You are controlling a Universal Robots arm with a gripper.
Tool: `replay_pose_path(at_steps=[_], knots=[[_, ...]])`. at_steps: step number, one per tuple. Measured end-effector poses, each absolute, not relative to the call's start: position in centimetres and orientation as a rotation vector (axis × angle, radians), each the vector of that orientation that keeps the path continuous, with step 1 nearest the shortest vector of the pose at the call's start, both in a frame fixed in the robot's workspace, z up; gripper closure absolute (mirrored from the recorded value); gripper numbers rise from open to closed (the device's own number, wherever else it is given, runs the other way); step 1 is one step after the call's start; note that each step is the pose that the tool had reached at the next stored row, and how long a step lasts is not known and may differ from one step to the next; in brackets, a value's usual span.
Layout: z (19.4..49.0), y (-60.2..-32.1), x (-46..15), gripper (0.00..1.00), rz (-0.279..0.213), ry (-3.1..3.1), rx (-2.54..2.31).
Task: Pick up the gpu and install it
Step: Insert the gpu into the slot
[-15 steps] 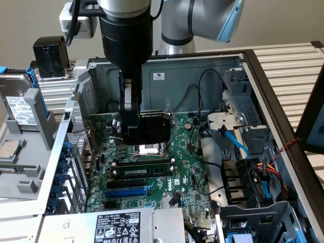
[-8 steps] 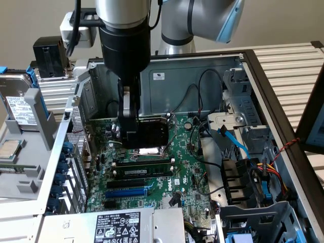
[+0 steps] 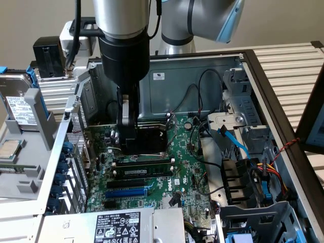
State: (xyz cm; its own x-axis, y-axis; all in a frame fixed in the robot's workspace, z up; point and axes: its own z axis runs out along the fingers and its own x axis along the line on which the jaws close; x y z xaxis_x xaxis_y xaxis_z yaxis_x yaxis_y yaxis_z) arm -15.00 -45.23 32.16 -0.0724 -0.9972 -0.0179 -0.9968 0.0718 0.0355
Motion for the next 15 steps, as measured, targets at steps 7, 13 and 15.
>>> replay_pose_path(at_steps=[7,13,15], knots=[[31.0,-45.8,-15.1,0.72,-0.069,-2.287,2.127],[29.9,-46.0,-15.3,0.72,-0.073,-2.285,2.125],[29.6,-46.1,-15.5,0.72,-0.073,-2.285,2.125]])
